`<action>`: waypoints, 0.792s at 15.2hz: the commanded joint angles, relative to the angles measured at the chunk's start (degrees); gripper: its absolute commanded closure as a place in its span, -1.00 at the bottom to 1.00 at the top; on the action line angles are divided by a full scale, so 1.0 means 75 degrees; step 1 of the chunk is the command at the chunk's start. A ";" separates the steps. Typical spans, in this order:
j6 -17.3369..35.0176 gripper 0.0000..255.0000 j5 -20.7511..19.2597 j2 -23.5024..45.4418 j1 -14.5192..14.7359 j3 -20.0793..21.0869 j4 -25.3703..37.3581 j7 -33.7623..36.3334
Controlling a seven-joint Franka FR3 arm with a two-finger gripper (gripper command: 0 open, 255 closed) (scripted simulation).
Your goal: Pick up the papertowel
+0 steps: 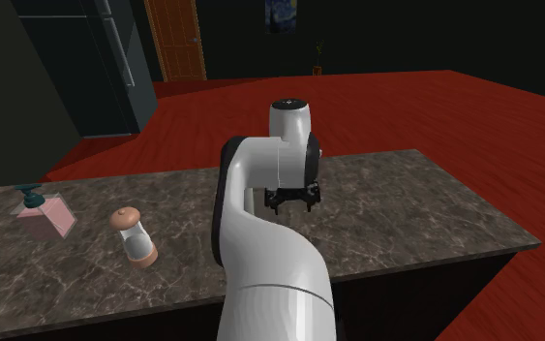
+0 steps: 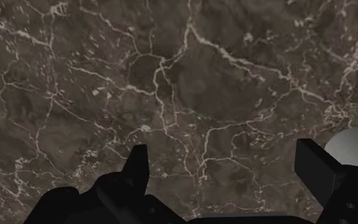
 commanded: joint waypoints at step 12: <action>-0.2112 -1.00 0.0870 0.2345 0.0686 0.1074 0.3472 0.0546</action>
